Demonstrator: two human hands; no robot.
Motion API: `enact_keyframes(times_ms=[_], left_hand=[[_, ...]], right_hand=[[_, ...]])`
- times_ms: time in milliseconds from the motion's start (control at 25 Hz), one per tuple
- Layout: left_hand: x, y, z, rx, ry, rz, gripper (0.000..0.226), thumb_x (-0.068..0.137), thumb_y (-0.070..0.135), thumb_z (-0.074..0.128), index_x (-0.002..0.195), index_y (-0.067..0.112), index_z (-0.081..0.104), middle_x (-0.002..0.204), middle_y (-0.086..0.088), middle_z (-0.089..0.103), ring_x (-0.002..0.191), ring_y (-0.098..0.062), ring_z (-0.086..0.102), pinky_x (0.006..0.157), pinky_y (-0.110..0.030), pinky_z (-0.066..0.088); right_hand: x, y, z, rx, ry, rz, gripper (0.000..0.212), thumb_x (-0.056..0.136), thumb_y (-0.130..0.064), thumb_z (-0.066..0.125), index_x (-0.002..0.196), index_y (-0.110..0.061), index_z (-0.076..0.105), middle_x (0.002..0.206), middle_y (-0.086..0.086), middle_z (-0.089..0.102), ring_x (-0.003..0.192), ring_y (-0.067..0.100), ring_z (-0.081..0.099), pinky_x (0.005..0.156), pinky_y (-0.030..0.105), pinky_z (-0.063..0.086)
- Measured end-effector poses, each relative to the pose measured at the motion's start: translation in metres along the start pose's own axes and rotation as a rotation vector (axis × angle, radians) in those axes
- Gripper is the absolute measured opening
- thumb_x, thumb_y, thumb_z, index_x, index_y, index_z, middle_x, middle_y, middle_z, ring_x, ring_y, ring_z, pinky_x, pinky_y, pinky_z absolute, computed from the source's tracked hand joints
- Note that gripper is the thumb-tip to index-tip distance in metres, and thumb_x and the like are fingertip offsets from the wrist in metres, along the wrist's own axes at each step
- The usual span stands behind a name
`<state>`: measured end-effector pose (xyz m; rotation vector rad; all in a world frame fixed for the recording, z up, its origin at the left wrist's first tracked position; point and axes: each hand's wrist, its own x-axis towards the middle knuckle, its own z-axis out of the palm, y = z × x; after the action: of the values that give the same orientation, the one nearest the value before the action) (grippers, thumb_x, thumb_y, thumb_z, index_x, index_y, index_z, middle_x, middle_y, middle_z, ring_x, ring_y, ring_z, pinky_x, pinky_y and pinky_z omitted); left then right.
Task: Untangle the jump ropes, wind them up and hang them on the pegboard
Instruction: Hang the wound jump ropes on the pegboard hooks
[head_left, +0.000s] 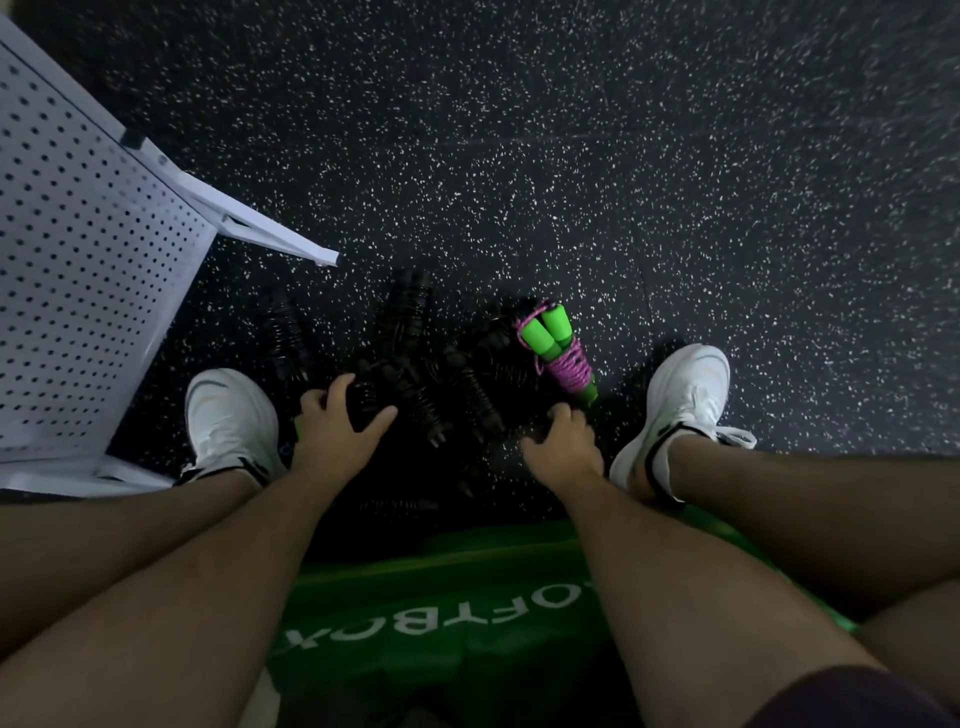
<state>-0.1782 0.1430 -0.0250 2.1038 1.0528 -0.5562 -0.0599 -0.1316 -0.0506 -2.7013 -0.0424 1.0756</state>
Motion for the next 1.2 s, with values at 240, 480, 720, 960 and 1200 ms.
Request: enact_keyframes(times_ms=[240, 480, 720, 960, 1200], left_hand=[[-0.046, -0.005, 0.027, 0.187, -0.199, -0.029, 0.146, 0.046, 0.099, 0.058, 0.138, 0.051, -0.044, 0.147, -0.027, 0.039, 0.101, -0.041, 0.064, 0.085, -0.052, 0.059], [-0.058, -0.029, 0.028, 0.117, -0.155, -0.034, 0.142, 0.055, 0.092, 0.064, 0.13, 0.054, -0.05, 0.12, -0.021, 0.064, 0.077, -0.033, 0.069, 0.072, -0.045, 0.061], [-0.071, -0.039, 0.023, 0.094, -0.286, -0.283, 0.125, 0.065, 0.091, 0.06, 0.155, 0.011, 0.025, 0.143, -0.011, 0.051, 0.124, -0.032, 0.055, 0.095, -0.037, 0.05], [-0.074, -0.039, 0.002, -0.097, -0.288, -0.19, 0.026, 0.096, 0.026, 0.068, 0.115, 0.009, 0.068, 0.119, -0.007, 0.064, 0.108, -0.026, 0.061, 0.092, -0.036, 0.052], [-0.082, -0.022, -0.028, -0.314, -0.124, -0.073, 0.012, 0.097, 0.019, 0.064, 0.095, 0.025, 0.075, 0.108, -0.001, 0.07, 0.095, -0.017, 0.063, 0.088, -0.034, 0.05]], right_hand=[[-0.017, 0.019, 0.034, -0.148, -0.288, -0.068, 0.078, 0.085, -0.053, 0.07, 0.148, -0.023, 0.037, 0.152, 0.011, 0.023, 0.14, 0.037, 0.028, 0.109, 0.049, 0.041], [-0.036, -0.022, 0.043, 0.22, -0.271, -0.158, 0.033, 0.092, -0.05, 0.057, 0.103, -0.019, 0.058, 0.093, 0.0, 0.06, 0.085, 0.021, 0.061, 0.068, 0.031, 0.046], [-0.065, -0.066, 0.053, 0.006, -0.354, -0.423, 0.036, 0.089, -0.061, 0.056, 0.098, -0.027, 0.067, 0.091, -0.006, 0.068, 0.081, 0.013, 0.064, 0.068, 0.029, 0.053], [-0.082, -0.088, 0.063, 0.15, -0.666, -0.315, 0.044, 0.072, -0.04, 0.085, 0.11, -0.027, 0.069, 0.105, -0.003, 0.069, 0.093, 0.015, 0.064, 0.073, 0.027, 0.052], [-0.089, -0.103, 0.002, 0.349, -0.408, -0.351, 0.02, 0.081, -0.026, 0.078, 0.098, -0.022, 0.069, 0.076, -0.003, 0.067, 0.062, 0.011, 0.06, 0.053, 0.022, 0.05]])
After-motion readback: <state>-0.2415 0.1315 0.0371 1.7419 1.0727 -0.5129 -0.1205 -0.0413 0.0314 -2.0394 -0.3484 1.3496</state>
